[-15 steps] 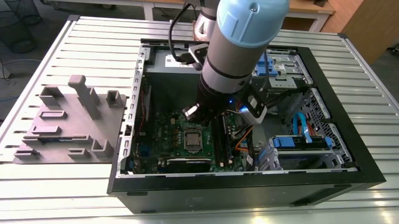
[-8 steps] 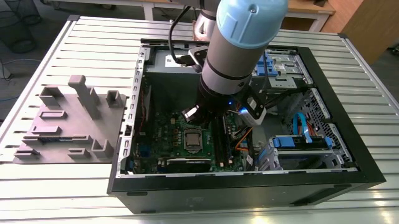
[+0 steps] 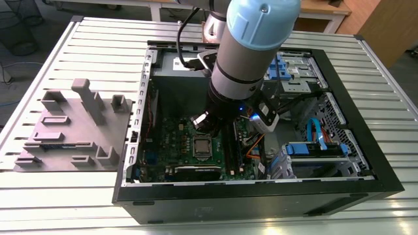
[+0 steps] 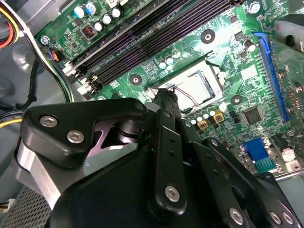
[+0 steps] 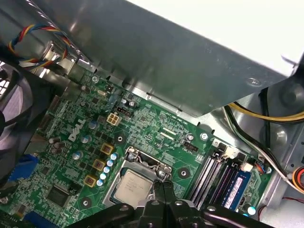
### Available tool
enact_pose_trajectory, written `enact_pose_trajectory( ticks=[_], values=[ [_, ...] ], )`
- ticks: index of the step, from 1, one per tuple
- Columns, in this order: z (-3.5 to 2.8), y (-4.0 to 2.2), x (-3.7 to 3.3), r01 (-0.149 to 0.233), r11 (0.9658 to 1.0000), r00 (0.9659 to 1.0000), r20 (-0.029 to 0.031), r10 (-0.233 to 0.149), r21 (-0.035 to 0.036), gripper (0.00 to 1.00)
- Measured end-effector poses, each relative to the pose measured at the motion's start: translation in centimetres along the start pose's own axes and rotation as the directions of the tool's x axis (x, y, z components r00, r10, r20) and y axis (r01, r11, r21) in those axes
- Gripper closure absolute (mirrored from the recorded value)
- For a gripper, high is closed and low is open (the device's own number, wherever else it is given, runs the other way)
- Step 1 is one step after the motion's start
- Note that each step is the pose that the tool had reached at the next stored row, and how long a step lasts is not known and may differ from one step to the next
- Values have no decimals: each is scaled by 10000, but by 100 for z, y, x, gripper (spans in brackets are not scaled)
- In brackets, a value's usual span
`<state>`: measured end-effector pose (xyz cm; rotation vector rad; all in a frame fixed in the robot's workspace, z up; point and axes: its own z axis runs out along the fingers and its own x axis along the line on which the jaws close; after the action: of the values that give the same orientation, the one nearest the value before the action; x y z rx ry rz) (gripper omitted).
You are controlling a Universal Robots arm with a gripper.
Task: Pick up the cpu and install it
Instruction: 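Install the first cpu locking lever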
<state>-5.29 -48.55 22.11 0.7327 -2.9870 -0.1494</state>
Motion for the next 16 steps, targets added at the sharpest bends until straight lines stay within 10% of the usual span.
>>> enact_pose_trajectory(
  ticks=[16],
  values=[
    [154,-69,21,0,10000,10000,-1,0,2,89]
  ],
)
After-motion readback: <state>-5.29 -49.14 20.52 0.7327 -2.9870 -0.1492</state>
